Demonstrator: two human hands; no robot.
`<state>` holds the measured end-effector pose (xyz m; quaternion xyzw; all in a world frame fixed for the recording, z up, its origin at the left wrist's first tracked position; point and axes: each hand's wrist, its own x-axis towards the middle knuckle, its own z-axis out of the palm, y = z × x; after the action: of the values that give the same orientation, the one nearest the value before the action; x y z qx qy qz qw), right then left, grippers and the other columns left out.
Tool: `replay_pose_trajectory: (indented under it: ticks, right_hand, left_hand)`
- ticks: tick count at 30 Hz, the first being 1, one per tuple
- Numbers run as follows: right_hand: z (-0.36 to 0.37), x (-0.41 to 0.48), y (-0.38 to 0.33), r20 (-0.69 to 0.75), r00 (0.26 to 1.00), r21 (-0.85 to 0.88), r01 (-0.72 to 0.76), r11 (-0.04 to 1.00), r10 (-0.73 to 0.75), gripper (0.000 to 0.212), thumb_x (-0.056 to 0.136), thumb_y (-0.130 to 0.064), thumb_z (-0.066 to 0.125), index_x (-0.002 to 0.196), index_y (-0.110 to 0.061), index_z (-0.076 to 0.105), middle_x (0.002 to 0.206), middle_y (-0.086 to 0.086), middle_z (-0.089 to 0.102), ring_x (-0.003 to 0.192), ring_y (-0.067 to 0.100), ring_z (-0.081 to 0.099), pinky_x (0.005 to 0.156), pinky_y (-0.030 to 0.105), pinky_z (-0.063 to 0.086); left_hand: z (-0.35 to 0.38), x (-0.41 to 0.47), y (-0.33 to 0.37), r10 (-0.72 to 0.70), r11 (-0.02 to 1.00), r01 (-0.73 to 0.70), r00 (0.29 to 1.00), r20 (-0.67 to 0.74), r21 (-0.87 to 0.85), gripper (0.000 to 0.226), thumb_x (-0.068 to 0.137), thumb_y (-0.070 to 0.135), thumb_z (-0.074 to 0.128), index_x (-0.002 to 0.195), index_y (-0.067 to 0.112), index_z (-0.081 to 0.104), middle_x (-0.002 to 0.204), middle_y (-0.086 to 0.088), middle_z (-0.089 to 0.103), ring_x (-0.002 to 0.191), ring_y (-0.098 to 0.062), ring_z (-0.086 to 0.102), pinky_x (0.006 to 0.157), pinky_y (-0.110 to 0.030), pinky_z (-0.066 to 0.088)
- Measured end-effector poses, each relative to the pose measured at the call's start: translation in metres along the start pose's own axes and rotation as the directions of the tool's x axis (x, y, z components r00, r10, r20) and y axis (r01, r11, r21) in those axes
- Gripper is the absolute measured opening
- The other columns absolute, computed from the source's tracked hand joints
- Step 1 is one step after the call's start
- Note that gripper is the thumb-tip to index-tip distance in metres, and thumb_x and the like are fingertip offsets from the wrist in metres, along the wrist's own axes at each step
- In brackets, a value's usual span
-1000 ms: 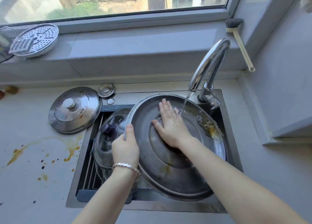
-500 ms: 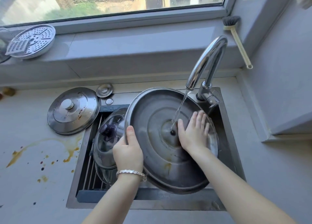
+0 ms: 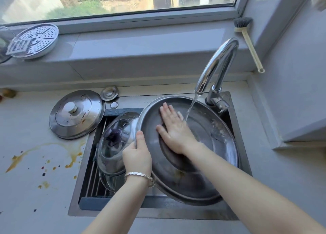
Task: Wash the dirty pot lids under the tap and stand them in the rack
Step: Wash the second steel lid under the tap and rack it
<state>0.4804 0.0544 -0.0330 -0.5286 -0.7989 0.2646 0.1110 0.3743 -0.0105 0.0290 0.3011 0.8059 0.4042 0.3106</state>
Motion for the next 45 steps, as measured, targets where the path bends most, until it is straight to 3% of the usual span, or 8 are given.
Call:
replay_pose_trajectory:
  ticks: [6,11,17,23,32,36,41,45]
  right_hand:
    - [-0.002,-0.011,0.053,-0.139,0.908,-0.053,-0.404,0.913,0.394,0.066,0.098,-0.046,0.021,0.149,-0.011,-0.003,0.158,0.004,-0.009,0.144,0.014,-0.012,0.117,0.033,-0.008]
    - [0.004,-0.018,0.044,-0.205,0.842,0.038,-0.502,0.864,0.498,0.073,0.09,-0.049,0.014,0.148,-0.007,-0.003,0.157,0.009,-0.011,0.144,0.017,-0.014,0.116,0.036,-0.012]
    - [-0.001,-0.005,-0.011,-0.231,0.973,0.026,-0.01,1.0,0.016,0.079,0.083,-0.053,0.011,0.148,-0.009,0.006,0.148,-0.003,-0.014,0.141,0.009,-0.013,0.112,0.027,-0.017]
    - [0.017,-0.052,-0.005,-0.064,0.939,-0.072,0.334,0.94,-0.338,0.065,0.096,-0.049,0.019,0.147,-0.008,0.013,0.153,0.002,0.009,0.142,0.011,0.004,0.116,0.032,-0.002]
    - [0.006,-0.049,0.002,-0.045,0.992,-0.005,-0.121,0.993,0.121,0.089,0.075,-0.062,0.001,0.144,-0.009,-0.017,0.142,-0.003,-0.033,0.134,0.008,-0.031,0.114,0.028,-0.018]
    - [0.005,-0.06,-0.002,0.052,0.998,-0.032,0.038,0.999,-0.036,0.083,0.08,-0.062,0.004,0.145,-0.014,-0.015,0.146,-0.005,-0.029,0.137,0.007,-0.028,0.115,0.026,-0.015]
    - [-0.017,-0.043,0.045,-0.064,0.932,-0.134,-0.362,0.923,0.356,0.075,0.095,-0.053,0.019,0.147,-0.009,-0.013,0.153,0.007,-0.025,0.141,0.015,-0.024,0.115,0.034,-0.013]
    - [-0.017,-0.037,0.045,-0.128,0.893,-0.154,-0.447,0.881,0.431,0.072,0.096,-0.05,0.019,0.147,-0.008,-0.01,0.156,0.009,-0.019,0.142,0.017,-0.02,0.116,0.038,-0.013]
  left_hand:
    - [-0.011,0.003,0.011,0.065,0.998,-0.068,0.991,-0.114,-0.017,0.057,0.095,0.035,0.042,0.049,0.005,0.029,0.045,-0.006,0.028,0.045,-0.017,0.026,0.037,-0.017,0.028]
    - [-0.005,0.004,0.013,0.118,0.992,-0.122,0.985,-0.123,-0.022,0.058,0.094,0.035,0.044,0.052,-0.004,0.04,0.048,-0.009,0.027,0.04,-0.013,0.028,0.04,-0.016,0.029]
    - [0.008,0.01,0.01,0.075,0.973,-0.102,0.988,-0.136,-0.205,0.056,0.094,0.035,0.046,0.048,0.013,0.021,0.042,0.002,0.021,0.035,-0.008,0.021,0.038,-0.017,0.018]
    - [-0.004,0.033,0.011,0.113,0.963,-0.16,0.971,-0.213,-0.217,0.056,0.095,0.038,0.042,0.049,0.014,0.022,0.048,-0.003,0.023,0.037,-0.007,0.024,0.039,-0.016,0.021]
    - [0.002,0.02,0.018,0.11,0.96,-0.175,0.954,-0.277,-0.22,0.058,0.095,0.04,0.043,0.048,0.013,0.021,0.04,0.004,0.026,0.038,-0.009,0.026,0.04,-0.017,0.025]
    - [0.002,0.02,0.015,0.059,0.952,-0.14,0.957,-0.285,-0.273,0.059,0.095,0.039,0.043,0.047,0.013,0.019,0.028,0.008,0.027,0.034,-0.008,0.029,0.037,-0.014,0.023]
    - [-0.005,0.013,0.01,0.07,0.959,-0.141,0.959,-0.275,-0.247,0.059,0.094,0.04,0.043,0.049,0.013,0.017,0.028,0.007,0.022,0.034,-0.009,0.025,0.036,-0.015,0.021]
    - [-0.006,0.008,0.009,0.029,0.966,-0.099,0.961,-0.276,-0.241,0.058,0.094,0.043,0.041,0.051,0.013,0.018,0.032,0.006,0.022,0.034,-0.01,0.027,0.035,-0.016,0.023]
